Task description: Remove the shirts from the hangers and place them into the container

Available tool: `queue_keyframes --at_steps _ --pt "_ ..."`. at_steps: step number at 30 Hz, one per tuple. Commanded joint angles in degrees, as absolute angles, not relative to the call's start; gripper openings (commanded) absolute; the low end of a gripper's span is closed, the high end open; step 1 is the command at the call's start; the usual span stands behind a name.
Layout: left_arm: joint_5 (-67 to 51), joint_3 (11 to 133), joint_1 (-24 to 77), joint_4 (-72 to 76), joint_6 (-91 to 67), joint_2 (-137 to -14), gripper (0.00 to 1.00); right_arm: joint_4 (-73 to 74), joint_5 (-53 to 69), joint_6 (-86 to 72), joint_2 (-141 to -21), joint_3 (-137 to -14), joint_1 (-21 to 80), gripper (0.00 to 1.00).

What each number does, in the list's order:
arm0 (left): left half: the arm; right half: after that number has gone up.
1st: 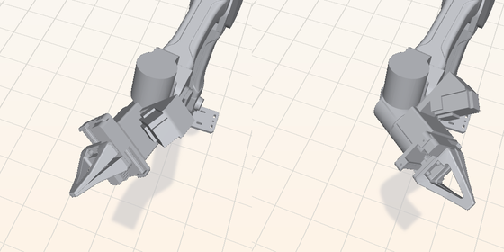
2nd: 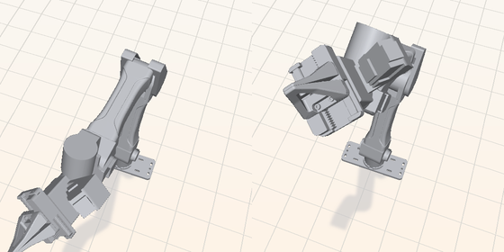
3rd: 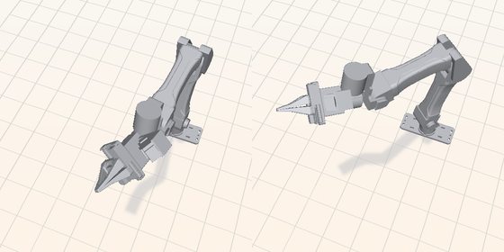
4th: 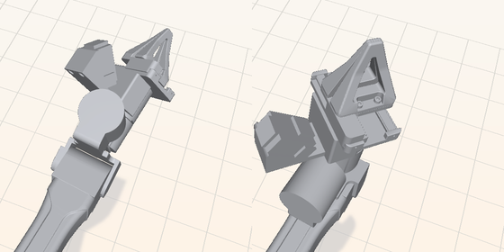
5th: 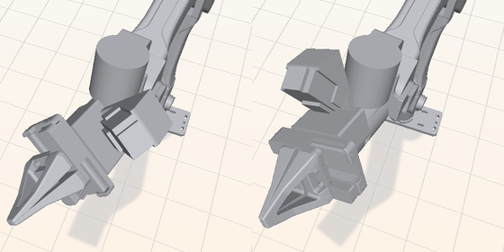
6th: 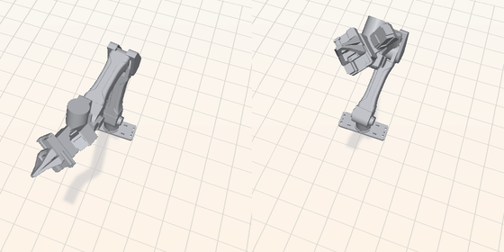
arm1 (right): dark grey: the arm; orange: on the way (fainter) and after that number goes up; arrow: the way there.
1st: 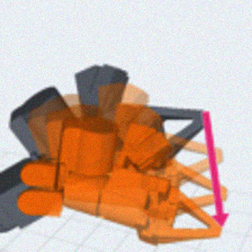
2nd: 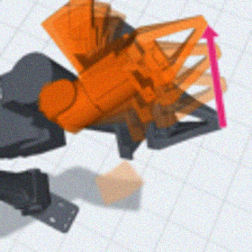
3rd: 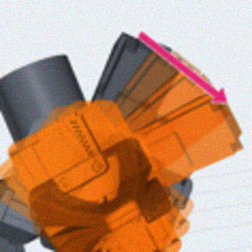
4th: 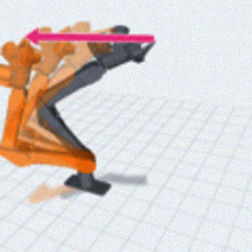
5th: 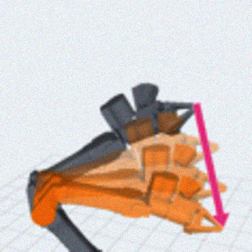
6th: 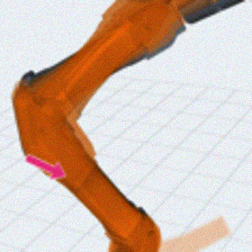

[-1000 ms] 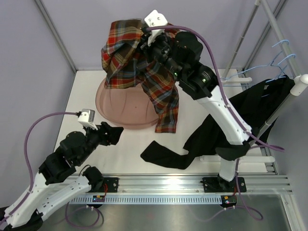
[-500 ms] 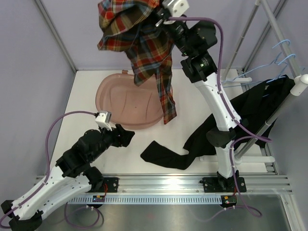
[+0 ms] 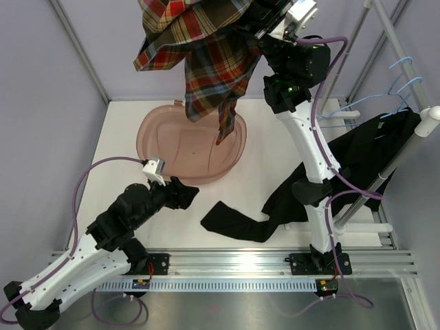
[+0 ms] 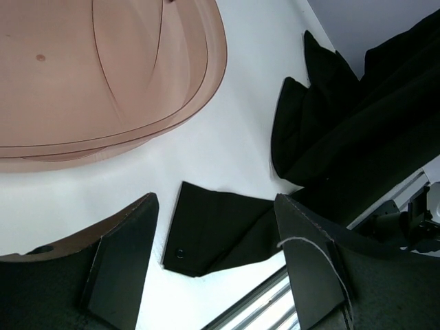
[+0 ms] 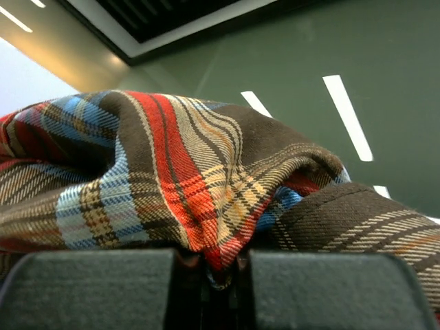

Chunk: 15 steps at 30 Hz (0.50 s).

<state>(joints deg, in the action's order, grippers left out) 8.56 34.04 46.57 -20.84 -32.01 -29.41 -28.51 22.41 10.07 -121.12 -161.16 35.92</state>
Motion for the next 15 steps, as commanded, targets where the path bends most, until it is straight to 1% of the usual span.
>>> queue_keyframes --at_steps 1,6,7,10,11,12,13,15 --pt "8.6 33.8 46.8 -15.8 -32.5 -28.2 0.73 -33.6 26.0 2.3 -124.8 -162.0 35.5 0.0" --pt "8.1 35.0 46.8 -15.6 -32.6 -27.8 0.72 -31.9 24.3 0.0 -125.3 -153.7 35.0 0.0" --pt "8.1 35.4 46.8 -15.7 -32.0 -27.3 0.72 -31.2 24.3 -4.2 -125.2 -152.7 34.5 0.0" --pt "9.1 38.7 46.8 -18.2 -30.5 -27.2 0.72 -33.0 22.6 -8.3 -120.9 -139.5 33.6 0.0" --pt "9.5 39.7 46.8 -19.0 -30.2 -27.2 0.73 -34.4 20.8 -9.4 -119.1 -129.5 33.6 0.0" --pt "9.7 40.8 46.8 -20.5 -29.9 -27.2 0.75 -37.4 18.7 -10.6 -115.7 -125.1 33.5 0.0" --pt "9.6 42.7 46.8 -21.1 -29.0 -27.2 0.79 -37.4 17.8 -12.8 -114.5 -121.6 33.5 0.0" --pt "10.1 44.6 46.8 -23.3 -28.3 -27.1 0.93 -34.4 17.3 -14.9 -112.1 -114.8 33.6 0.0"
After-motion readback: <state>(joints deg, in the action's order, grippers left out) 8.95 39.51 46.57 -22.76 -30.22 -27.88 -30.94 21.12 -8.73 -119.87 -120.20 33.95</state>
